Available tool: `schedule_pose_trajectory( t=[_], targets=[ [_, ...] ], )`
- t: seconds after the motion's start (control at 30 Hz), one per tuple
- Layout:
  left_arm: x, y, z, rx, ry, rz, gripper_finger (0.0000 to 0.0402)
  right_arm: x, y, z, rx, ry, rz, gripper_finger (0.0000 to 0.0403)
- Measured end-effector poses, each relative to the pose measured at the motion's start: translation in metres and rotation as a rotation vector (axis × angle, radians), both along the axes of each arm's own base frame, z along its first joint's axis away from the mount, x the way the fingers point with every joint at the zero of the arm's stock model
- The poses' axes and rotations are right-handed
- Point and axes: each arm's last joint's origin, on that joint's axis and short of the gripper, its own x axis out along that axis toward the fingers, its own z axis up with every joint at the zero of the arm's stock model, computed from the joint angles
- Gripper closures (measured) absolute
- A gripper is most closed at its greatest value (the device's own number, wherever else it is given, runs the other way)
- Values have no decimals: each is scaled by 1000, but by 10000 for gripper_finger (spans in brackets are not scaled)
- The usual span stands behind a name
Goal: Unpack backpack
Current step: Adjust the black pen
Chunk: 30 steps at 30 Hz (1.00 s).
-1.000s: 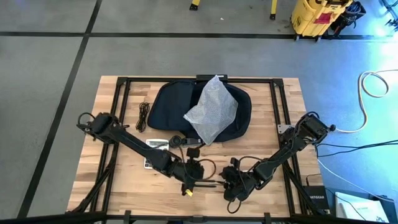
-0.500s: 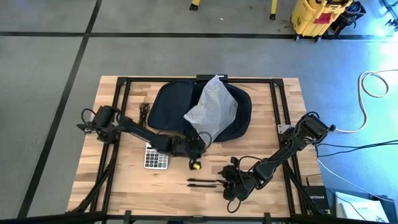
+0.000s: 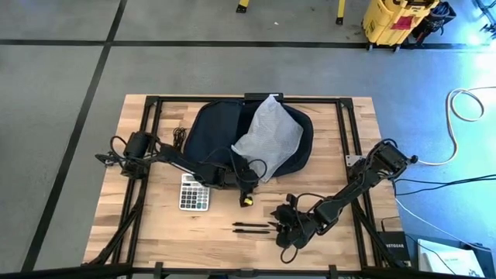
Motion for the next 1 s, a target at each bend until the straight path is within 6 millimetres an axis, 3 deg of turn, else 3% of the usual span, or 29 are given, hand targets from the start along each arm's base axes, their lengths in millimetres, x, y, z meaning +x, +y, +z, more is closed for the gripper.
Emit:
schedule_pose_trajectory(
  t=[0.6,0.87,1.0],
  targets=[
    [3,21,1,2,-9,94,325,0,0,0,-1,-1,0,260],
    [3,22,0,-34,-13,92,325,4,-5,0,-5,-4,-23,260],
    [6,19,-12,-34,5,104,325,4,-5,0,-8,-3,-20,260]
  ],
)
